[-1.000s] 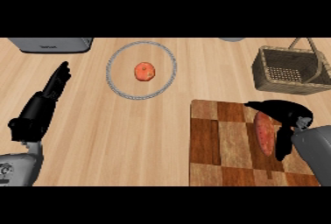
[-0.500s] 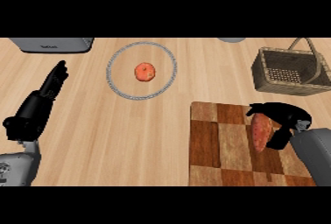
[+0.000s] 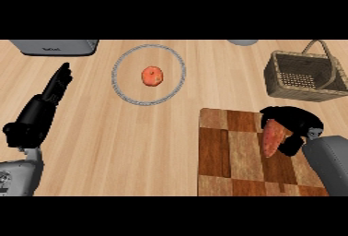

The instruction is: Pick the sweet potato from the cutting board and place it in the basket

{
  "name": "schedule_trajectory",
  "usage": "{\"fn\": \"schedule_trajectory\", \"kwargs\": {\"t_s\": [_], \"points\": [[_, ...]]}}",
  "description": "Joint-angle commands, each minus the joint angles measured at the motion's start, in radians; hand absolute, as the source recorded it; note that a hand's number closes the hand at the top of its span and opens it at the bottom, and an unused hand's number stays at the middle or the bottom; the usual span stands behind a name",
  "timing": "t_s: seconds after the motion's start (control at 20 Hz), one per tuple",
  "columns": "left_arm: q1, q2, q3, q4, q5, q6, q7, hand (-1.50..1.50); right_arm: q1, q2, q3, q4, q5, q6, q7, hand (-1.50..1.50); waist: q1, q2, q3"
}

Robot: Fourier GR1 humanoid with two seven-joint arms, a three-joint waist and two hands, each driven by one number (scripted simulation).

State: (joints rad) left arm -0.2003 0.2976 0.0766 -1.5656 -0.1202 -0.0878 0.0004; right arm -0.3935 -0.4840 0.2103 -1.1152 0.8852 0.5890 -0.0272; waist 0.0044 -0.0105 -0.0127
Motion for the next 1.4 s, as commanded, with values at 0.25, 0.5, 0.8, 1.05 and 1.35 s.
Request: {"fn": "schedule_trajectory", "kwargs": {"t_s": [0.25, 0.5, 0.8, 1.05, 1.35], "points": [[0.001, -0.010, 0.005, -0.012, 0.007, 0.003, -0.004, 0.00, -0.062, -0.469, -0.278, 0.268, -0.038, -0.151, -0.330, 1.50, -0.004, 0.033, 0.023], [-0.011, 0.006, 0.012, -0.023, 0.021, -0.017, 0.010, 0.00, -0.072, -0.596, -0.381, 0.441, -0.051, -0.297, -0.481, 1.50, 0.027, 0.037, 0.026], [-0.031, -0.013, -0.005, -0.002, 0.009, -0.009, -0.002, 0.00, -0.210, -0.612, -0.577, 0.582, -0.198, -0.382, -0.547, 1.50, 0.041, 0.038, 0.025], [-0.016, -0.034, -0.033, -0.007, -0.007, -0.002, -0.003, 0.00, -0.340, -0.652, -0.724, 0.662, -0.375, -0.224, -0.672, 1.50, 0.046, 0.031, 0.022], [-0.050, -0.028, -0.037, 0.016, -0.027, 0.001, -0.008, 0.00, -0.486, -0.748, -0.753, 0.727, -0.422, -0.072, -0.707, 1.50, 0.061, 0.037, 0.018]]}}
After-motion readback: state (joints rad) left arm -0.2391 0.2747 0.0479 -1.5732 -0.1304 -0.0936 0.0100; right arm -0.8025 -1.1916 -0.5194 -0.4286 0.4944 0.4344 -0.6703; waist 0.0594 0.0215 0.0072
